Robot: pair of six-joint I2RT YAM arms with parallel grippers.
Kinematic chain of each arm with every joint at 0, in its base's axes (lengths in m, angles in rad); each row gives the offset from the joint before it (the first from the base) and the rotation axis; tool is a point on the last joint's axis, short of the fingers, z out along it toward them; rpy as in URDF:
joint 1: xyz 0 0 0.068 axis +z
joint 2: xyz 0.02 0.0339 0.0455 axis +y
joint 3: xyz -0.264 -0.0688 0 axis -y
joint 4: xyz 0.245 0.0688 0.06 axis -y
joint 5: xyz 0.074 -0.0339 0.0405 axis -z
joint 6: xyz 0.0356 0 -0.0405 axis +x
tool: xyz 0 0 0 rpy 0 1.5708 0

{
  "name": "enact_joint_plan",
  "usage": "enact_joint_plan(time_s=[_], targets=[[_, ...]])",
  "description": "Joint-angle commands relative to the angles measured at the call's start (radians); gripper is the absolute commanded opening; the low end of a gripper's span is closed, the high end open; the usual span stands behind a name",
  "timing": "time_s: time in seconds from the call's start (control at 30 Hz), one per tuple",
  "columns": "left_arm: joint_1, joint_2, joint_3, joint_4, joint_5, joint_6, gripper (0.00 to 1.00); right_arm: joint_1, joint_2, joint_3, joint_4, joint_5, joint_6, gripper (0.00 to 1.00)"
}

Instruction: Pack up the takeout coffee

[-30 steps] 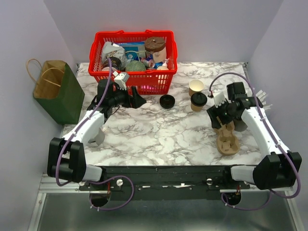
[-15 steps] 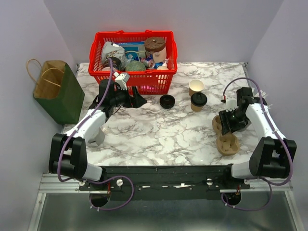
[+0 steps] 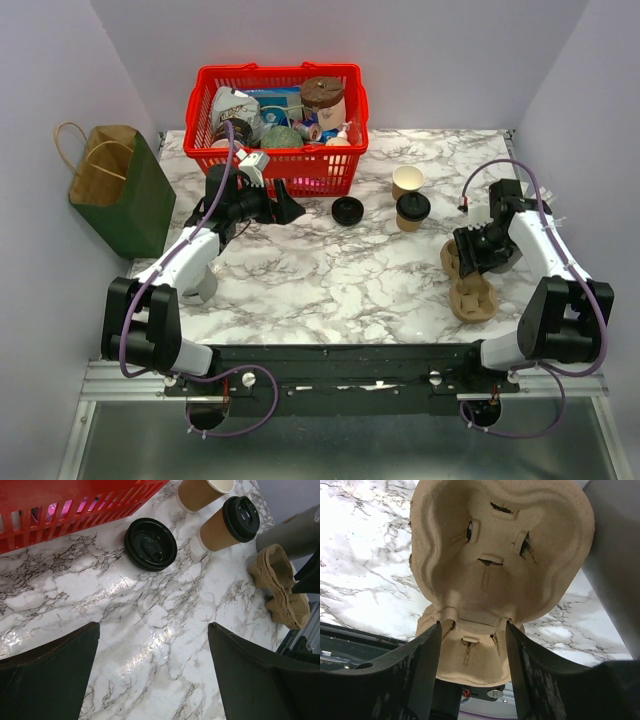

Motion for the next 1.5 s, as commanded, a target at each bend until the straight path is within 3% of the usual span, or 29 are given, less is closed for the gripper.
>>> enact_joint_plan(time_s=[0.0, 0.77, 1.3, 1.47], targets=[[0.002, 0.008, 0.017, 0.020, 0.013, 0.004, 0.97, -0.002, 0.017, -0.018, 0.018, 0.032, 0.015, 0.61], [0.001, 0.002, -0.002, 0.026, 0.008, 0.003, 0.97, -0.002, 0.042, -0.016, 0.052, 0.059, 0.018, 0.52], [0.001, 0.017, -0.003, 0.035, 0.014, -0.002, 0.97, -0.002, -0.042, 0.030, -0.057, 0.041, 0.012, 0.33], [0.001, 0.023, -0.002, 0.043, 0.017, -0.010, 0.97, -0.002, -0.059, 0.039, -0.062, 0.022, 0.007, 0.17]])
